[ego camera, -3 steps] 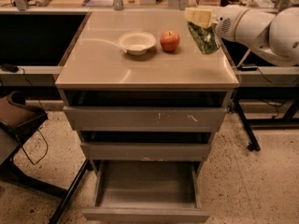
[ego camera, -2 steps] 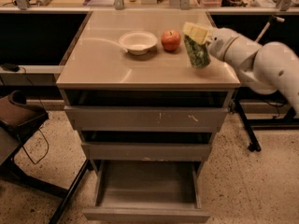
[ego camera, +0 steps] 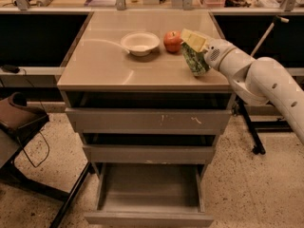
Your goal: Pick green can from bottom drawer and place on counter
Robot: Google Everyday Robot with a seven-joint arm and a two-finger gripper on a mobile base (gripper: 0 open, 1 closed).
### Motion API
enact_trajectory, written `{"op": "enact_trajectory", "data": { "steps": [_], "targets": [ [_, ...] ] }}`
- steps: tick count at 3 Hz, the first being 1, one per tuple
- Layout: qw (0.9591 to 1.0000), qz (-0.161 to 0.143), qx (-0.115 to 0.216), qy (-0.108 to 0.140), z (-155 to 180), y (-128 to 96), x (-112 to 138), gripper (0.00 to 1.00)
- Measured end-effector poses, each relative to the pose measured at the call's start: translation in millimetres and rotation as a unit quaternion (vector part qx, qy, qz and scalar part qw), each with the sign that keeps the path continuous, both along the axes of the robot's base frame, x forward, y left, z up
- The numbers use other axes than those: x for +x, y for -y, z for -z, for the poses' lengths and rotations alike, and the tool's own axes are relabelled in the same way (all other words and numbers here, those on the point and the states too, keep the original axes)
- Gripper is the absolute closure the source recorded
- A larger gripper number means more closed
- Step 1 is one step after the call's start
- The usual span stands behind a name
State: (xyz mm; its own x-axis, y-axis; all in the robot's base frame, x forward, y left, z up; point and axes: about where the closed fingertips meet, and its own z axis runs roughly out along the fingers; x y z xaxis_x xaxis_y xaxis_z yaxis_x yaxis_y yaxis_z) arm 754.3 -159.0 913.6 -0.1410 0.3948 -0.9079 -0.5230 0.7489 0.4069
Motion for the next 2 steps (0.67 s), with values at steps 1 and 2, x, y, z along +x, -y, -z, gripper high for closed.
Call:
{"op": "enact_trajectory", "data": {
  "steps": [1,2],
  "targets": [
    [1.0000,0.000,0.000,0.000,0.0,0.0,0.0,0.81],
    [1.0000,0.000,0.000,0.000,0.0,-0.1,0.0,0.58]
  ]
}}
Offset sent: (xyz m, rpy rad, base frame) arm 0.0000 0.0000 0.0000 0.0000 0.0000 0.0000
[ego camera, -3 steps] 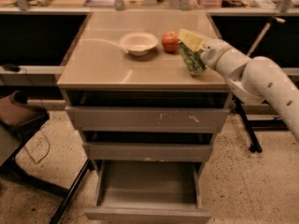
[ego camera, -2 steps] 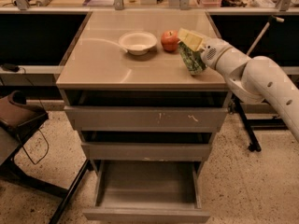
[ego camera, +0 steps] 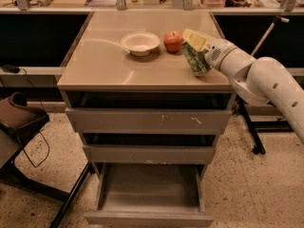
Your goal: Pick green can from bottom drawer and place on counter
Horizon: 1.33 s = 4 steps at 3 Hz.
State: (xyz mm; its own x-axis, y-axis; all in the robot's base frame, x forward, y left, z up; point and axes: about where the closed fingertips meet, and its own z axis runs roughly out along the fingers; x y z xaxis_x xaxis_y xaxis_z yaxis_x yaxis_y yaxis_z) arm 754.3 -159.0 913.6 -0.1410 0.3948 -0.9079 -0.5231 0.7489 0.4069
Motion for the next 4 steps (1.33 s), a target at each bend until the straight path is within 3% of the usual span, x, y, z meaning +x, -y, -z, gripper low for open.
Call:
{"op": "enact_trajectory", "data": {
  "steps": [2,3,4],
  "targets": [
    [1.0000,0.000,0.000,0.000,0.0,-0.1,0.0,0.11],
    [1.0000,0.000,0.000,0.000,0.0,-0.1,0.0,0.00],
    [1.0000,0.000,0.000,0.000,0.0,-0.1,0.0,0.00]
  ]
}}
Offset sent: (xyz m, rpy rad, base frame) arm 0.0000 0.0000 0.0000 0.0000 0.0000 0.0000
